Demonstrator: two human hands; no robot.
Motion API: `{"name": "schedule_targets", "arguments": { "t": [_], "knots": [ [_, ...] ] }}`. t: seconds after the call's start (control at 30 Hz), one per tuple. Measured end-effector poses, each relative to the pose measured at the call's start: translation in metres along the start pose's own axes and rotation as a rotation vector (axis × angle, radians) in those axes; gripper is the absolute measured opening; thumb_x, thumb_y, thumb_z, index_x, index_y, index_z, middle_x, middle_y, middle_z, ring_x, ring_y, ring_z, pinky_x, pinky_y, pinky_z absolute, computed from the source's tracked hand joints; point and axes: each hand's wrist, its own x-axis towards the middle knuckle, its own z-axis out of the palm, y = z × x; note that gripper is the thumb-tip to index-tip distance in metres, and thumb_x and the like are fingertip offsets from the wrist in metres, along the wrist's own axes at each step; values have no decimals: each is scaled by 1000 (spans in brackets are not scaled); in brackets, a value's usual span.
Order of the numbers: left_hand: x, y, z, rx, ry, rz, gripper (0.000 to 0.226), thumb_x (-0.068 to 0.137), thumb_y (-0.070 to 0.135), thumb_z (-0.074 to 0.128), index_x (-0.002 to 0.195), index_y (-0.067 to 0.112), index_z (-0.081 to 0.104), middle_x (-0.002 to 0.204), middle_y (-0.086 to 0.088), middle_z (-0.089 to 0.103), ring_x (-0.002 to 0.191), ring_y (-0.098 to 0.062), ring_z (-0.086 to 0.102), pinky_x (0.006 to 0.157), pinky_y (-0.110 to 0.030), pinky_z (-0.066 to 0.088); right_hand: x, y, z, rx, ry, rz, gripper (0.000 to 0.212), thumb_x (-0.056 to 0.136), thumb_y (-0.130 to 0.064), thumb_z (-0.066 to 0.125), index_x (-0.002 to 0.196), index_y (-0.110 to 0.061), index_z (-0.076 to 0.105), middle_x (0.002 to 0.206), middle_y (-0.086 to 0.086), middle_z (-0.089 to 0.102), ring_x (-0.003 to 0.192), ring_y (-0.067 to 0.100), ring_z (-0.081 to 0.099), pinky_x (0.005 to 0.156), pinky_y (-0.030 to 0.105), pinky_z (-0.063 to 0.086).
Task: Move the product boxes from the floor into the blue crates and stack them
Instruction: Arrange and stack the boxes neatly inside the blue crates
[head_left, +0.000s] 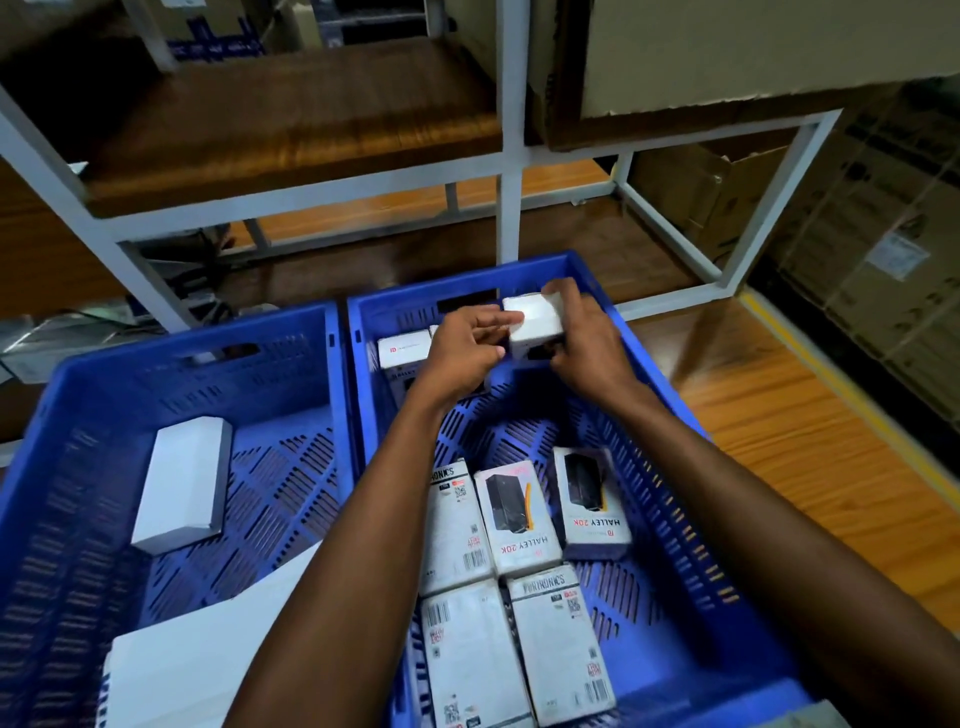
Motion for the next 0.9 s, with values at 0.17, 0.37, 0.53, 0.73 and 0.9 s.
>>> {"name": "schedule_targets", "arguments": {
  "t": [0.17, 0.37, 0.53, 0.73, 0.9],
  "knots": [
    [-4, -3, 0, 173, -43, -42, 53, 75, -6, 52, 124, 3, 69, 129, -7, 62, 117, -17, 60, 107, -28, 46, -1, 3, 44, 129, -69, 188, 61, 83, 2, 66, 139, -16, 49, 139, 20, 37, 110, 43, 59, 95, 44, 51],
    [-6, -10, 3, 718, -356, -145, 70, 88, 0, 51, 155, 2, 33, 166, -12, 24, 154, -26, 22, 124, -41, 22, 0, 23, 57, 244, -276, 187, 93, 78, 12, 58, 161, -18, 28, 164, 10, 26, 147, 29, 37, 114, 28, 37],
    [-8, -19, 14, 1090, -480, -155, 78, 98, 11, 41, 161, 10, -6, 169, 0, -16, 155, -16, -19, 124, -53, -13, 1, 24, 52, 162, -403, 146, 109, 81, 9, 59, 164, -27, 0, 172, 7, 0, 159, 25, 9, 124, 44, 27],
    [-7, -15, 18, 1013, -405, 2, 46, 94, 8, 49, 140, 4, 54, 171, -8, 5, 157, -25, -12, 124, -47, -15, 0, -7, 23, -76, -395, 293, 122, 89, -6, 71, 157, -32, -27, 167, 28, -9, 134, 50, 49, 96, 48, 48],
    [-14, -8, 15, 689, -241, 36, 51, 83, -4, 46, 122, 18, 71, 155, -11, 46, 153, -27, 25, 125, -40, 22, -15, -10, -4, -507, -977, 198, 107, 68, -45, 91, 155, -22, 34, 148, 10, 54, 125, 29, 60, 101, 39, 52]
  ]
}}
